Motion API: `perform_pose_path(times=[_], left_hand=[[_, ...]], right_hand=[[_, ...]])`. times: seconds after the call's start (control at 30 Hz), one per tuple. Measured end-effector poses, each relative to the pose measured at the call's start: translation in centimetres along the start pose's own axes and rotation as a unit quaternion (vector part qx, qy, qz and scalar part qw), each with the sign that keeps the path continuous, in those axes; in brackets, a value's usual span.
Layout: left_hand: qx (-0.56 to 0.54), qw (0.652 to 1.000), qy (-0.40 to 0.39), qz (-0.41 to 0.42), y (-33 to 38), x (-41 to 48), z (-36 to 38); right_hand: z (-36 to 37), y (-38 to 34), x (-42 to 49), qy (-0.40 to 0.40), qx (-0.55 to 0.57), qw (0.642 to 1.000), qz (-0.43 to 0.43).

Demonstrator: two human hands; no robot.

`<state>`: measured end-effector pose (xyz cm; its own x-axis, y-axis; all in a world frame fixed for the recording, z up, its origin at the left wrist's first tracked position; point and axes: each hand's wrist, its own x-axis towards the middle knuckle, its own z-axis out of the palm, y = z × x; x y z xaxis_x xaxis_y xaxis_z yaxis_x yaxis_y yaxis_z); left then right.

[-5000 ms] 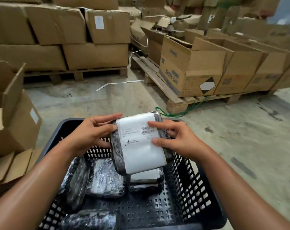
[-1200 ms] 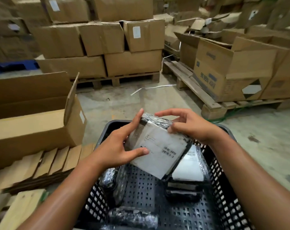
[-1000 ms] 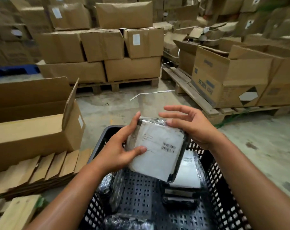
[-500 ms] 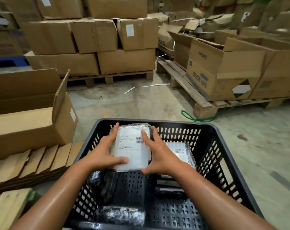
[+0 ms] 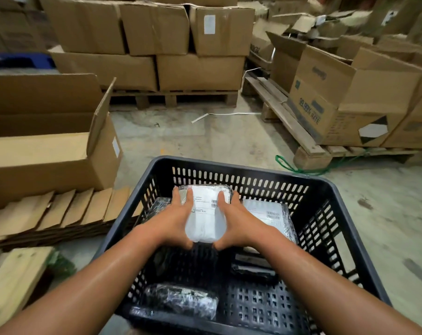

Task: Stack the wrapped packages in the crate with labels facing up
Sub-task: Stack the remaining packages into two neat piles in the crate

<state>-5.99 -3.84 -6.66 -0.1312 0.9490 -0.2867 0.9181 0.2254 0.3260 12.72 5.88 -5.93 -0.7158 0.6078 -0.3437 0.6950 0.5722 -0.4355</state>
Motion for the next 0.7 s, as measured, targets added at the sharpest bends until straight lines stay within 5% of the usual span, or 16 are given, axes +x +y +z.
perform_pose_path(times=[0.4,0.7], left_hand=[[0.119,0.992,-0.030,-0.035,0.6,1.4,2.2],[0.029,0.993,-0.105,-0.051,-0.2,3.4,6.6]], right_hand=[[3.0,1.9,0.6,0.044,-0.308,0.950,0.010],[5.5,0.3,1.7,-0.033,-0.472,0.879,0.047]])
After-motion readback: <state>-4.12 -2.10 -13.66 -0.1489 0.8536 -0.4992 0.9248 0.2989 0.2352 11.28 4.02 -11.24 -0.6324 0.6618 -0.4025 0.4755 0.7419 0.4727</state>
